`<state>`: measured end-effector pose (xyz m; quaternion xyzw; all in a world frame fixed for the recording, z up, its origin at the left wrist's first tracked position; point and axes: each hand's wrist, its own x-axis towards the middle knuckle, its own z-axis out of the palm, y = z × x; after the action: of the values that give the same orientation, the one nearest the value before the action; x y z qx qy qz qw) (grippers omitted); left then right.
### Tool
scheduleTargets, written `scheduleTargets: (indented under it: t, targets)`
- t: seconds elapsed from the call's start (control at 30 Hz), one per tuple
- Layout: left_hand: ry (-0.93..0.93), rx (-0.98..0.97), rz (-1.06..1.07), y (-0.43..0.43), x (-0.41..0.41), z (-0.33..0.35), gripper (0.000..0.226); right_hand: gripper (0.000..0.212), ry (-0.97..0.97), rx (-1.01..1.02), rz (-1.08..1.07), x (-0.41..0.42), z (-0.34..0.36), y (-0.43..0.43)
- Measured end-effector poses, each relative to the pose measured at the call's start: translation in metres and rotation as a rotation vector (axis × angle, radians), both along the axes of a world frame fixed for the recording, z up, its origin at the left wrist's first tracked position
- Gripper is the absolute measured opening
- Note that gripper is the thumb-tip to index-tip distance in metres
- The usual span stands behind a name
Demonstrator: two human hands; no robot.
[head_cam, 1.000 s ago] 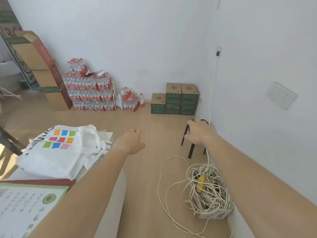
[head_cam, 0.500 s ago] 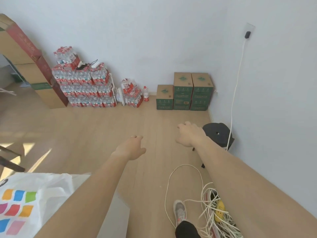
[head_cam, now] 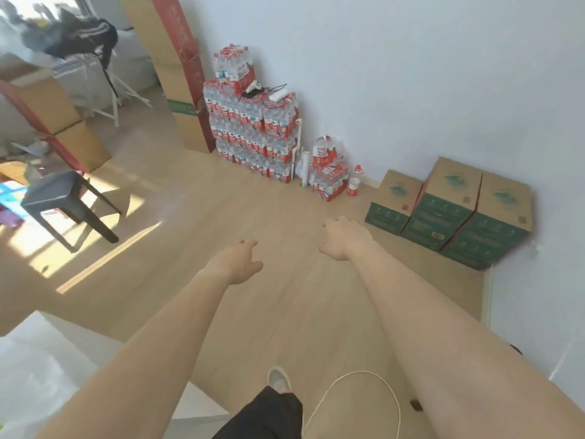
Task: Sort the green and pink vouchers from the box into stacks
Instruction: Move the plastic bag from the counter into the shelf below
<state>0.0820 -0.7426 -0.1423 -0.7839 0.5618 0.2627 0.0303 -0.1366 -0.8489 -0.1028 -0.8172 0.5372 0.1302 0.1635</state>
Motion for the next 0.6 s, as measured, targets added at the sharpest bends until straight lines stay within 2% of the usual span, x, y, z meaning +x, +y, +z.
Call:
scheduleTargets:
  t: [0.33, 0.6]
  targets:
    - [0.045, -0.080, 0.364, -0.093, 0.194, -0.013, 0.062, 0.063, 0.074, -0.023, 0.405, 0.234, -0.008, -0.143]
    - [0.060, -0.073, 0.630, -0.088, 0.295, -0.020, 0.058, 0.063, 0.066, 0.018, 0.718, 0.404, -0.027, -0.168]
